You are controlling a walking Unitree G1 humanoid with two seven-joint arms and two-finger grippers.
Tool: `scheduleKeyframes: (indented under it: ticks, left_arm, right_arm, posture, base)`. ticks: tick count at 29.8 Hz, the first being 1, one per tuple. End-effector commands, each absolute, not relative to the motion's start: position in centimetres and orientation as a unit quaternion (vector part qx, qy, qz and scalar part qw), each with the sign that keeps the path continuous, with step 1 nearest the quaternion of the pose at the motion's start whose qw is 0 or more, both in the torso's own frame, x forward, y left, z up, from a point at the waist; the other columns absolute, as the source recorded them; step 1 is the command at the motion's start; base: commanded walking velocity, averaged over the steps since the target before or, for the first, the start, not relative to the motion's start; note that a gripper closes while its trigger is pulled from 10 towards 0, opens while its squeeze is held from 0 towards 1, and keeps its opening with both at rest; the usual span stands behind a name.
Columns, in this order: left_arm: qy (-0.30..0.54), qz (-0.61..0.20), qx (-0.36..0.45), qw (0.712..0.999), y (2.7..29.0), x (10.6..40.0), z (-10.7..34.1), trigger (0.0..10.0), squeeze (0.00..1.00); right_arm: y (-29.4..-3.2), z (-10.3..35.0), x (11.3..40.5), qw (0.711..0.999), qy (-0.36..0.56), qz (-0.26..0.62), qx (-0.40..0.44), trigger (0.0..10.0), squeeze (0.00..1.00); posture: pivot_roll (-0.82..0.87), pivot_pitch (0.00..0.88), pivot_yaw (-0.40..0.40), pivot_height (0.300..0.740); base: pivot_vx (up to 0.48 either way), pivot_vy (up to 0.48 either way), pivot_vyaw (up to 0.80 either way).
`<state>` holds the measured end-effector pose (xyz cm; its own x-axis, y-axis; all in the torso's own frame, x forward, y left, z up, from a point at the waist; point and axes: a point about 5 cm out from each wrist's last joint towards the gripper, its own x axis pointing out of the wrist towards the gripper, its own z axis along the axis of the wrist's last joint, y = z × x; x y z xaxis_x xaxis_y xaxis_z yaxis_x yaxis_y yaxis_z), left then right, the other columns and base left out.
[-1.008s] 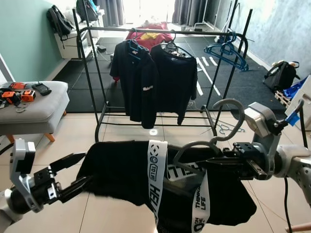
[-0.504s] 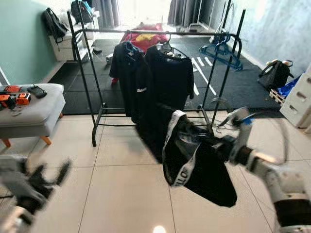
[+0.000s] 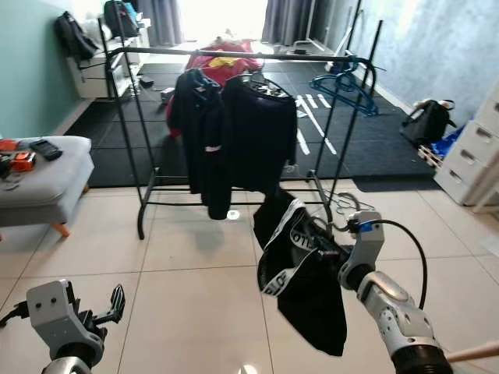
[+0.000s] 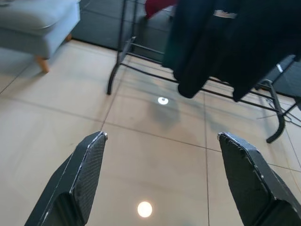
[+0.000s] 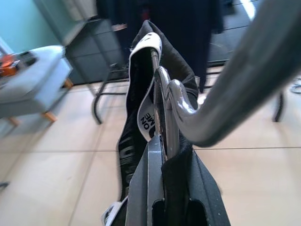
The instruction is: Hang hanger
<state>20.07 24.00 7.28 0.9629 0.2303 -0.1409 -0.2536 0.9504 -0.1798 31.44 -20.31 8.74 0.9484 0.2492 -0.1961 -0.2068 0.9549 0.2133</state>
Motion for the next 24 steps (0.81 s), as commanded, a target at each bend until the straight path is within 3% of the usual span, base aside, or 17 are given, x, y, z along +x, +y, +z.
scheduleKeyframes:
  ticks: [1, 4, 19, 24]
  left_arm:
    - [0.062, 0.118, -0.088, 0.987, 23.8, 20.3, 7.3, 10.0, 0.00]
    - [0.059, 0.111, -0.088, 0.988, 23.6, 20.6, 7.3, 10.0, 0.00]
    - [0.052, 0.077, -0.081, 0.992, 23.1, 21.4, 7.3, 10.0, 0.00]
    - [0.051, 0.074, -0.079, 0.993, 23.0, 21.5, 7.3, 10.0, 0.00]
  right_arm:
    - [-20.1, 8.8, 31.7, 0.984, 0.103, 0.114, 0.093, 10.0, 0.00]
    - [-19.7, 9.0, 31.7, 0.984, 0.089, 0.131, 0.086, 10.0, 0.00]
    - [-19.3, 8.7, 32.1, 0.984, 0.082, 0.147, 0.064, 10.0, 0.00]
    - [-19.2, 8.6, 32.2, 0.982, 0.086, 0.157, 0.065, 10.0, 0.00]
  posture:
    - [-0.09, 0.008, -0.034, 0.740]
    - [-0.09, 0.005, -0.036, 0.740]
    - [-0.09, 0.000, -0.046, 0.740]
    - [-0.09, 0.000, -0.044, 0.740]
  base:
    - [0.439, 0.000, 0.00]
    - [0.442, 0.000, 0.00]
    - [0.442, 0.000, 0.71]
    - [0.442, 0.000, 0.00]
